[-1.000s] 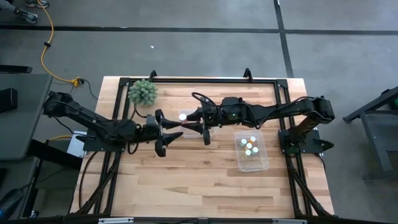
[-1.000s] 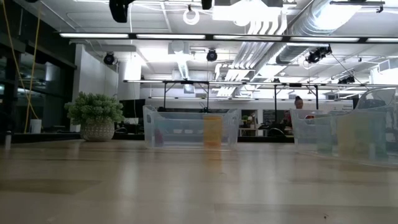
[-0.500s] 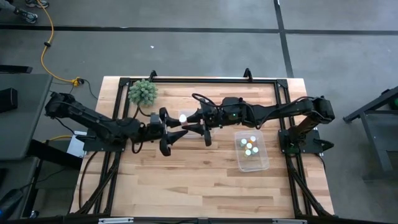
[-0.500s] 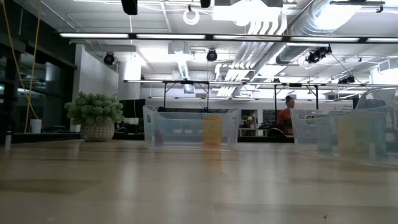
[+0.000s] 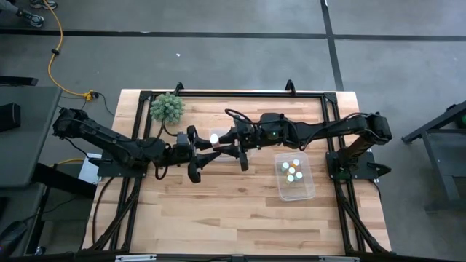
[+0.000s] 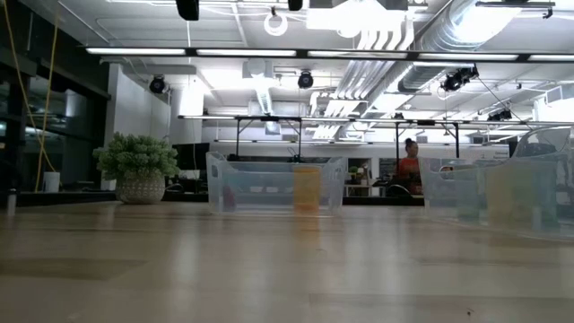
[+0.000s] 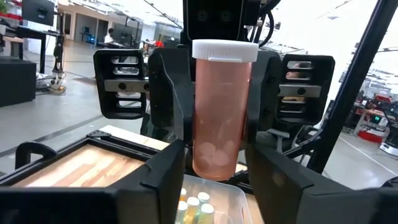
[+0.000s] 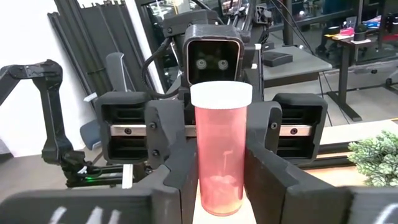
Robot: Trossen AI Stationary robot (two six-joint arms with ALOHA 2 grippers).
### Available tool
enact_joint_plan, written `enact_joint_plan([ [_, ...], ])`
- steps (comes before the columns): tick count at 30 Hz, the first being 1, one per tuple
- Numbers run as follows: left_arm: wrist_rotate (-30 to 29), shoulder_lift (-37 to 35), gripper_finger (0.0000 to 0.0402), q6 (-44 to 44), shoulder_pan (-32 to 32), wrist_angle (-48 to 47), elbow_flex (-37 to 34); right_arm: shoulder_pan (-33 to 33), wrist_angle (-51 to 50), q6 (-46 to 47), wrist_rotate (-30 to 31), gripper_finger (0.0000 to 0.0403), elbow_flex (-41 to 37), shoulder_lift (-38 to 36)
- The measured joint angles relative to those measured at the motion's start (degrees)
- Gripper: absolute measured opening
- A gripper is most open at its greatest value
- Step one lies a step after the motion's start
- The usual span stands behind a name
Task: Pick and place medicine bottles into bin by pill shape (circle, oval)
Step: Put the pink tablet bottle into the bottom transparent bin
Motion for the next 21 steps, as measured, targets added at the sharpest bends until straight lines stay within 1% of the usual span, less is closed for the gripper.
enact_joint_plan([
  [5, -0.21, 0.00, 0.0112, 0.47, 0.00, 0.04, 0.00, -0.02, 0.00, 0.00, -0.20, 0.0102, 0.00, 0.00],
  [9, -0.31, 0.00, 0.0088, 1.09, -0.02, 0.09, 0.00, 0.00, 0.00, 0.00, -0.43, 0.0102, 0.00, 0.00],
  [21, -0.37, 0.00, 0.0092, 1.09, 0.00, -0.18, 0.00, 0.00, -0.04, 0.00, -0.38, 0.0104, 0.00, 0.00],
])
